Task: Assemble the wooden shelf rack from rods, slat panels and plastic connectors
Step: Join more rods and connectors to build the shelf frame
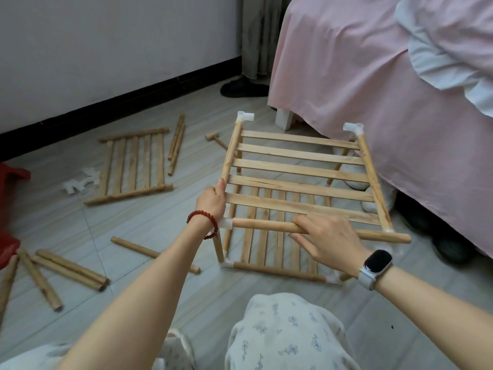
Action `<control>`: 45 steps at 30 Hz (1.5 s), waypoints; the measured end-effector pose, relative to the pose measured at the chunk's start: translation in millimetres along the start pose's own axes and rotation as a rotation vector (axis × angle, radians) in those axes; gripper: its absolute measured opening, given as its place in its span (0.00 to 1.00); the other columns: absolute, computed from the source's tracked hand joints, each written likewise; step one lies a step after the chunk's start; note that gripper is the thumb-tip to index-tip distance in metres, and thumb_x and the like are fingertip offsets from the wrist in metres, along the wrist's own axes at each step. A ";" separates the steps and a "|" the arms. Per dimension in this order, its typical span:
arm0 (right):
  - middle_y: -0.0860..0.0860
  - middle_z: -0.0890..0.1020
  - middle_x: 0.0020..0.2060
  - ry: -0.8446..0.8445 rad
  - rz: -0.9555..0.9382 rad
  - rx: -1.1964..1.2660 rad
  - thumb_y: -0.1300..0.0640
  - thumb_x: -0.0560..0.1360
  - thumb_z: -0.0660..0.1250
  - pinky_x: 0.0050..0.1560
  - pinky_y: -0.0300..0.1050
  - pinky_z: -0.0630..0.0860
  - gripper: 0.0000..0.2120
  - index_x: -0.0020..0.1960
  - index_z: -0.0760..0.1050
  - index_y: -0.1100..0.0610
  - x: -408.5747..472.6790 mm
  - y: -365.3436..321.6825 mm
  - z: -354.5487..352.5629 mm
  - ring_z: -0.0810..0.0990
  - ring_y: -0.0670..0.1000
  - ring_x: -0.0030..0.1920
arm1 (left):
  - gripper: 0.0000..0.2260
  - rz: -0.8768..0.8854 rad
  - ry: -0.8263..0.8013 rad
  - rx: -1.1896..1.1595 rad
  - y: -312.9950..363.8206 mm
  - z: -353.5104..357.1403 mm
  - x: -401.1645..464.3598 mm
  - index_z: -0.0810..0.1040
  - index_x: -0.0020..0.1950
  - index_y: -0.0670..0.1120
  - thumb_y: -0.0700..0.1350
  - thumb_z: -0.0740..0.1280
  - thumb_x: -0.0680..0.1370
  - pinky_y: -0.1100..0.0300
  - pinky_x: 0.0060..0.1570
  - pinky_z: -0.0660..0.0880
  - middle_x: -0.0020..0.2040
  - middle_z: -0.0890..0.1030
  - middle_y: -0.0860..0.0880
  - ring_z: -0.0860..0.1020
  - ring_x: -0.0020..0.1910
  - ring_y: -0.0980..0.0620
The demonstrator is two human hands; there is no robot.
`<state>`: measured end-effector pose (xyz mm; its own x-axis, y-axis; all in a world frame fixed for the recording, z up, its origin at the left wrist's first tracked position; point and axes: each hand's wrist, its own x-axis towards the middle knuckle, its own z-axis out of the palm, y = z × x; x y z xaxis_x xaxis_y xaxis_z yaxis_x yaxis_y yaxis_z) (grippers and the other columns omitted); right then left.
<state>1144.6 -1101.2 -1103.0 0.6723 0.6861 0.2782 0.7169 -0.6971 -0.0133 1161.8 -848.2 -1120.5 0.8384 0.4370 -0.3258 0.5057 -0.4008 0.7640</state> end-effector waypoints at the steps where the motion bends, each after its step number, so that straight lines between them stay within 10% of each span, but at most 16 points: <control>1: 0.45 0.75 0.28 0.011 -0.009 -0.015 0.43 0.74 0.55 0.21 0.40 0.63 0.16 0.41 0.76 0.51 -0.5 1.6 -0.8 0.72 0.47 0.25 | 0.25 0.005 0.015 0.011 -0.1 2.1 -0.1 0.73 0.53 0.38 0.57 0.47 0.81 0.52 0.50 0.70 0.51 0.78 0.38 0.76 0.53 0.39; 25: 0.47 0.74 0.26 0.022 -0.008 0.004 0.46 0.71 0.57 0.24 0.41 0.66 0.15 0.36 0.76 0.53 6.7 0.6 0.7 0.74 0.53 0.25 | 0.19 -0.038 0.004 -0.123 -9.6 -2.3 -10.5 0.70 0.49 0.43 0.56 0.48 0.81 0.52 0.48 0.71 0.40 0.72 0.47 0.72 0.42 0.46; 37: 0.47 0.75 0.26 0.000 -0.077 0.063 0.46 0.72 0.56 0.22 0.40 0.63 0.16 0.37 0.76 0.55 21.8 -0.4 10.7 0.73 0.53 0.22 | 0.16 -0.092 -0.101 -0.414 -5.3 -5.1 -15.6 0.63 0.39 0.47 0.55 0.48 0.82 0.61 0.31 0.64 0.30 0.63 0.50 0.62 0.27 0.53; 45: 0.47 0.78 0.33 -0.268 -0.073 0.075 0.43 0.78 0.51 0.31 0.43 0.61 0.18 0.45 0.74 0.53 43.2 -4.4 4.0 0.77 0.53 0.33 | 0.16 -0.104 -0.103 -0.431 -8.6 -7.1 -10.0 0.63 0.40 0.47 0.55 0.48 0.82 0.60 0.32 0.64 0.29 0.62 0.50 0.62 0.27 0.53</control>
<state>1171.2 -1067.7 -1094.8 0.6361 0.7714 0.0170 0.7701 -0.6333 -0.0761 1147.6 -843.4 -1119.9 0.8147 0.3663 -0.4496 0.4755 0.0219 0.8794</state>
